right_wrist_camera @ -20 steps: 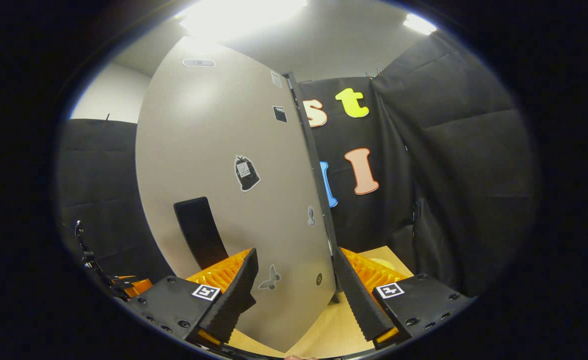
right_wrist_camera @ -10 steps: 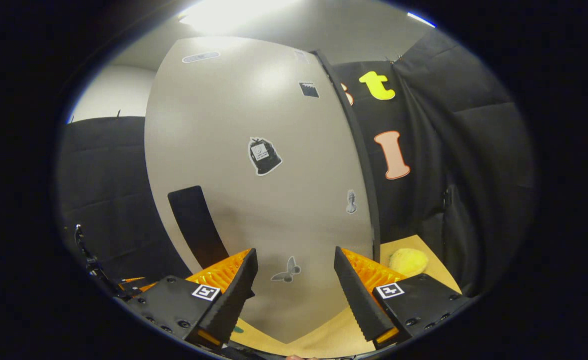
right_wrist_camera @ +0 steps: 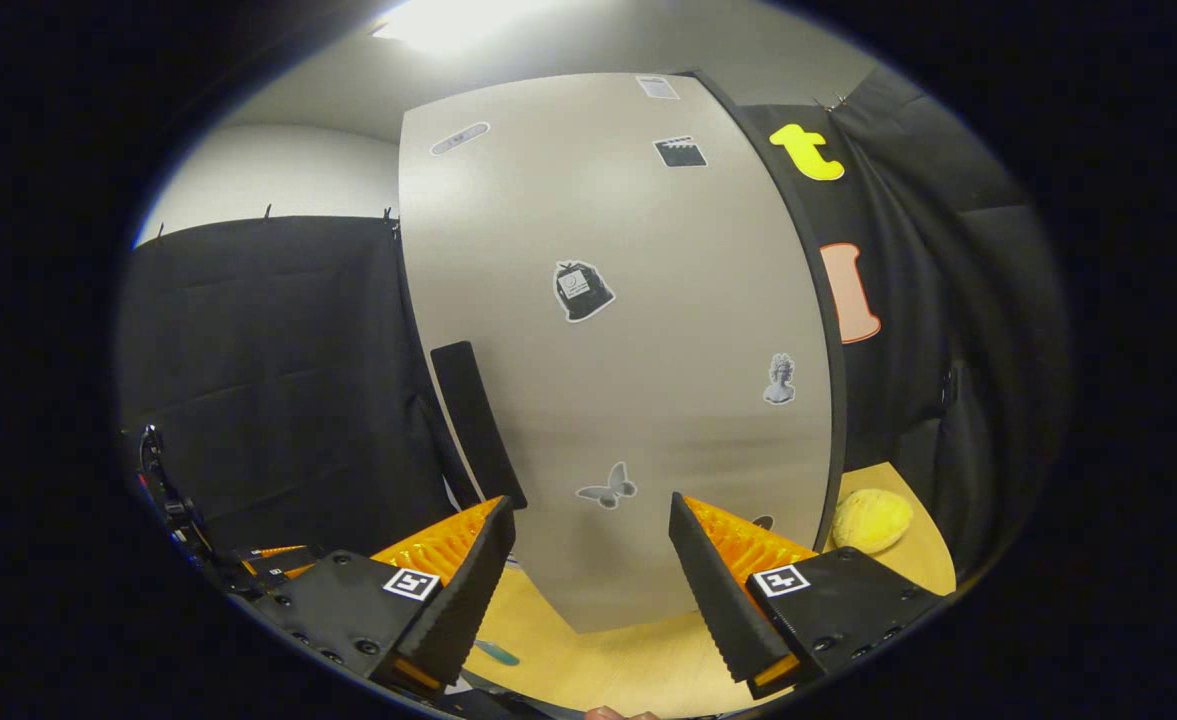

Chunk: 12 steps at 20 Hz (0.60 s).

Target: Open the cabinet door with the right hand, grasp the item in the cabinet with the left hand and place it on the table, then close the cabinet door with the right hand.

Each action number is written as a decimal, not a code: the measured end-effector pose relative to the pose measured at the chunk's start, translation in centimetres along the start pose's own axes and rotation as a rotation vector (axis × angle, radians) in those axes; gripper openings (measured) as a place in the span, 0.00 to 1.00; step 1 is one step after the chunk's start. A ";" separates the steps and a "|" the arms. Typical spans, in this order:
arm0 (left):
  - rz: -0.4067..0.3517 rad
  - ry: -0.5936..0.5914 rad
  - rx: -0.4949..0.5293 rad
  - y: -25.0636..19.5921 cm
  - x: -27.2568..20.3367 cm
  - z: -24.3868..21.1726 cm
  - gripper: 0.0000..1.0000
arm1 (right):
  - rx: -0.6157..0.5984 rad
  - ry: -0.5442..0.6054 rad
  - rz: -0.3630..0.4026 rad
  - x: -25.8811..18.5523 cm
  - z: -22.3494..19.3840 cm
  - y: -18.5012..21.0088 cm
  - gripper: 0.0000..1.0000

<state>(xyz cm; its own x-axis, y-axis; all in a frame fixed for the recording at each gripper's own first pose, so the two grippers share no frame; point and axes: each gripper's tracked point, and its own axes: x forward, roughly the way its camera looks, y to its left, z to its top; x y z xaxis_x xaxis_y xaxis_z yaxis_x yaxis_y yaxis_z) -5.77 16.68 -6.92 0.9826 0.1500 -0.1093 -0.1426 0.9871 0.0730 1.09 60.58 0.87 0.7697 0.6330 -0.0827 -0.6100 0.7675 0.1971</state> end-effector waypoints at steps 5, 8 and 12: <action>-0.106 -0.033 -0.017 -3.2 0.1 1.3 0.91 | 0.026 0.000 -0.114 -0.9 0.8 -1.4 0.98; -0.210 -0.046 -0.048 -5.5 0.6 1.6 0.91 | 0.033 -0.022 -0.213 -1.7 1.7 -3.2 0.98; -0.250 -0.044 -0.110 -6.2 1.3 1.8 0.90 | 0.052 -0.043 -0.317 -5.2 2.6 -8.2 0.98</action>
<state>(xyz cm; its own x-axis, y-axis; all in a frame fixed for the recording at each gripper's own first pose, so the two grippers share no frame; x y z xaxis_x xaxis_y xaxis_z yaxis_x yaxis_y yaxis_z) -3.43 10.62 -5.78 0.9927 -0.0998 -0.0672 0.0959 0.9936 -0.0591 2.55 50.75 2.23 0.9278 0.3573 -0.1070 -0.3288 0.9190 0.2178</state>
